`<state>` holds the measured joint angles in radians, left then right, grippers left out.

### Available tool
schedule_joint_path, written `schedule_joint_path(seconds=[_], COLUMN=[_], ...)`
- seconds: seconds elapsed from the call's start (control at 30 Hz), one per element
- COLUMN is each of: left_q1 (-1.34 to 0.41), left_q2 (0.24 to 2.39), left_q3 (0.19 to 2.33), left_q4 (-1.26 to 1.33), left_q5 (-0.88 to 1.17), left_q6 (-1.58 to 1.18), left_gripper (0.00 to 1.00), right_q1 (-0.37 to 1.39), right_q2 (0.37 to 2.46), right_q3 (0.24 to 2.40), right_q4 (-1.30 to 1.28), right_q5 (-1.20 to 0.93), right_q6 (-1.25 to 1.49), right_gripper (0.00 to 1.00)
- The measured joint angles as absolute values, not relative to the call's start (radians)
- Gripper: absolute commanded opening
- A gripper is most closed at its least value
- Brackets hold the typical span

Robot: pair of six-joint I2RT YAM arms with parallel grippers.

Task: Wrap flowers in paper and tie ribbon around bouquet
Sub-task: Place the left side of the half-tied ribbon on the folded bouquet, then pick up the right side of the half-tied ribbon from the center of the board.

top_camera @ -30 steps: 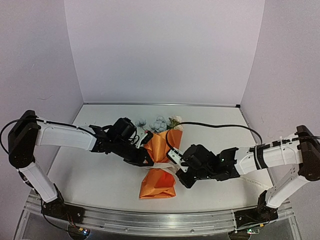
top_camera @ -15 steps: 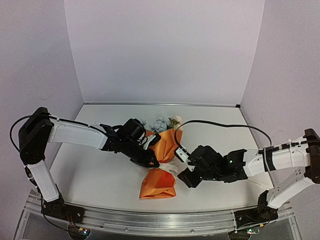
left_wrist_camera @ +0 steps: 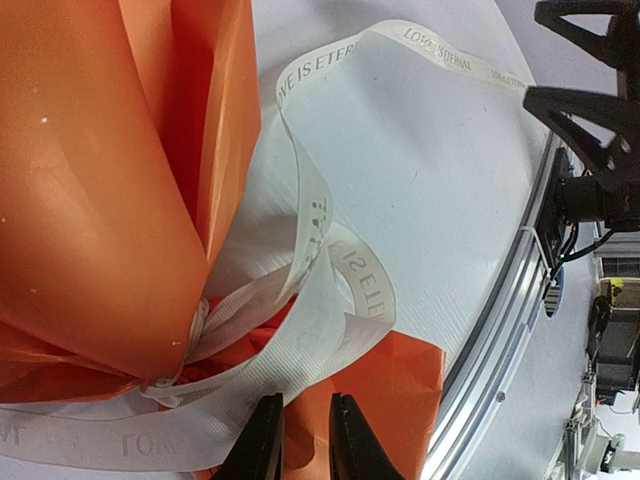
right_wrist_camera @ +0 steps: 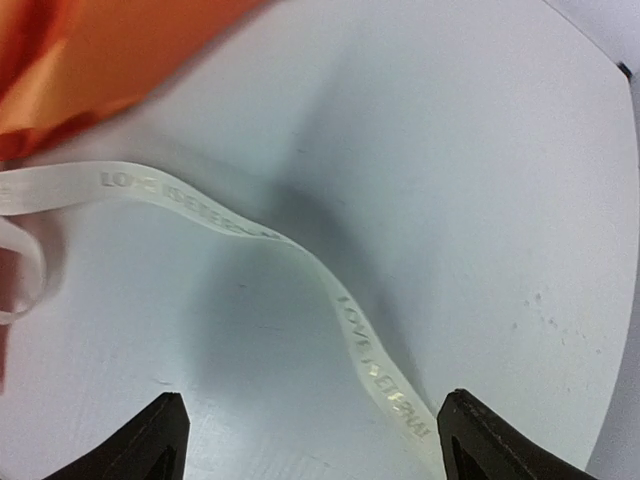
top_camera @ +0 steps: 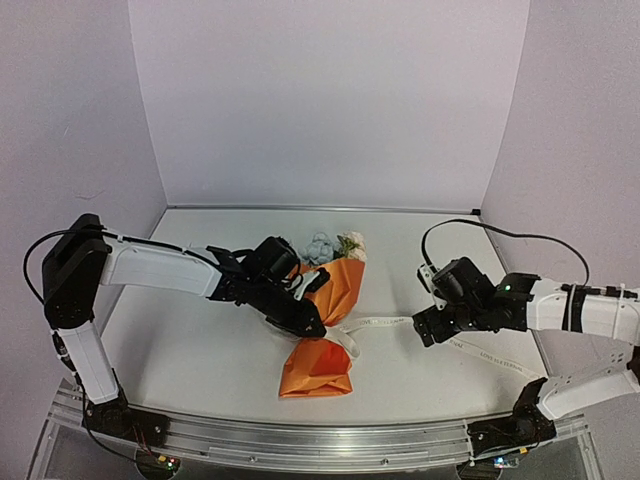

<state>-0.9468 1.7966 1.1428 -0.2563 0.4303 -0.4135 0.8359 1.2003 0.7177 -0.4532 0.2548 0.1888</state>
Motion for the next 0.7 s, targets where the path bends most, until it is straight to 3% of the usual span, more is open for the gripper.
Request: schedule_joint_path(seconds=[0.3,0.7], left_q1=[-0.949,-0.948], left_q2=[1.773,1.709], left_q3=[1.171,1.209], left_q4=[-0.267,-0.277], left_q5=[0.372,0.315], left_q6=[-0.391,-0.373], left_gripper=[0.4,0.43], right_q1=[0.573,0.501], right_q2=[1.271,1.505], right_q3=[0.69,0.767], right_q4=[-0.528,-0.525], right_q5=[0.106,-0.034], right_q6=[0.157,0.092], right_gripper=[0.77,0.68])
